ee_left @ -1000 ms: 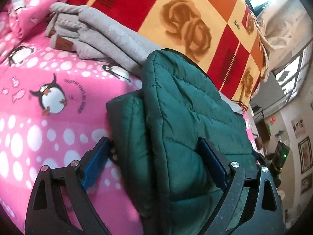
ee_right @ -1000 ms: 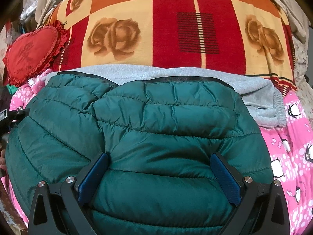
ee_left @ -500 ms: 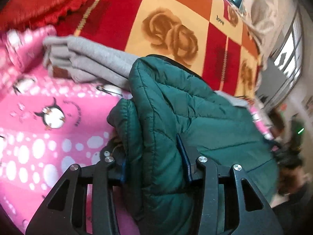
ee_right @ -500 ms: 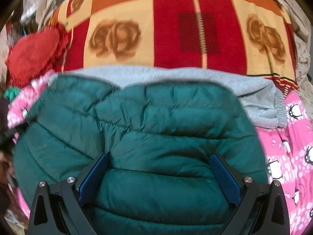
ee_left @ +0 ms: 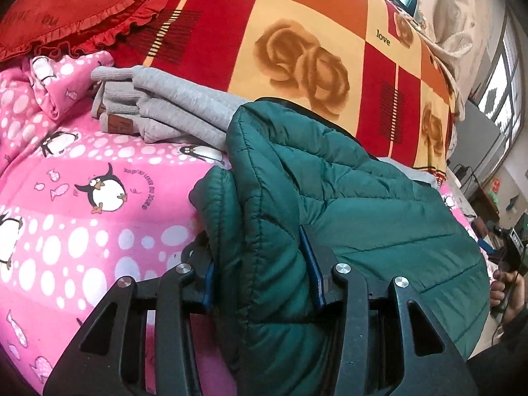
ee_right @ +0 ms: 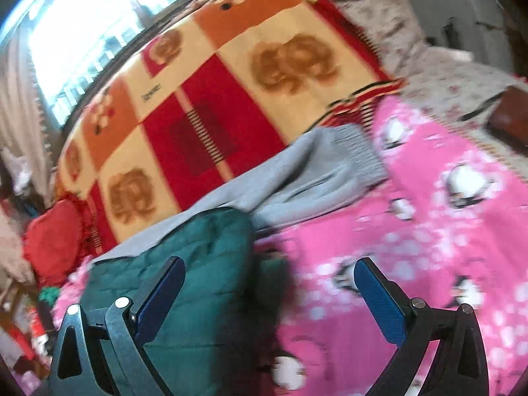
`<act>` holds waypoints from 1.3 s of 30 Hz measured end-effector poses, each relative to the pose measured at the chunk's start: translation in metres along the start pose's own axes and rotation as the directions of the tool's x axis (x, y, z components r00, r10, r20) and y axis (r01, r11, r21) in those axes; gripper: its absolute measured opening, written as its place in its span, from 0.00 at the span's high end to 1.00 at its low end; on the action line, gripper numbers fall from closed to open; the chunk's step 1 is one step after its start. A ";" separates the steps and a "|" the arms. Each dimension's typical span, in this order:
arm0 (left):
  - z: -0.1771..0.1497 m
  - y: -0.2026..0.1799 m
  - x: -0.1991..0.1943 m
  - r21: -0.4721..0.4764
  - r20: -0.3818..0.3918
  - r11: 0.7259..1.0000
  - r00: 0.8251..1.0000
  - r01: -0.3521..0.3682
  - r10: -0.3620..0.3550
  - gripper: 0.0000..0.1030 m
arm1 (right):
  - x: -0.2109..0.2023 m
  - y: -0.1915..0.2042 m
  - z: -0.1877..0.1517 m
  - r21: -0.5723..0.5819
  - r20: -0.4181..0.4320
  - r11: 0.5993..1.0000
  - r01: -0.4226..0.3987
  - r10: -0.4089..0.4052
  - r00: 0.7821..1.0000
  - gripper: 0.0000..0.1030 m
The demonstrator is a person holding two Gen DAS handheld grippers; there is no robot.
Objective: Fold large clothes
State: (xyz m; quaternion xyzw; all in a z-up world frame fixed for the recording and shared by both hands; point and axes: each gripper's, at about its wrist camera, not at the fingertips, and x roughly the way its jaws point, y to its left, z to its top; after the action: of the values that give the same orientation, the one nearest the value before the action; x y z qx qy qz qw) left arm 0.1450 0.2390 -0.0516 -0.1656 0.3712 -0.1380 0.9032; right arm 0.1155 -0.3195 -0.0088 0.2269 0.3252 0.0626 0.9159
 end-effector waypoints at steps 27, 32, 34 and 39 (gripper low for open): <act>-0.001 0.007 0.002 -0.037 -0.006 0.999 1.000 0.015 -0.015 0.54 | 0.085 -0.015 -0.027 -0.015 -0.214 0.945 -0.327 0.316 0.924 0.27; -0.002 0.008 0.002 -0.044 -0.007 0.999 1.000 0.015 -0.015 0.52 | 0.098 -0.020 -0.030 0.056 -0.279 0.950 -0.308 0.311 0.909 0.28; -0.002 0.008 0.001 -0.046 -0.008 0.999 1.000 0.013 -0.014 0.51 | 0.097 -0.018 -0.030 0.049 -0.274 0.948 -0.314 0.316 0.909 0.28; -0.001 0.012 0.003 -0.058 -0.016 0.998 1.000 0.023 -0.024 0.48 | 0.085 -0.012 -0.031 -0.014 -0.227 0.936 -0.351 0.339 0.913 0.41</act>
State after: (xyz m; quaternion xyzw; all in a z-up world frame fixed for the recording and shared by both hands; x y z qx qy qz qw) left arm 0.1475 0.2486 -0.0590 -0.1948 0.3804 -0.1390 0.8933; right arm 0.1620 -0.2959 -0.0833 0.2471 0.3780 0.2569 0.8545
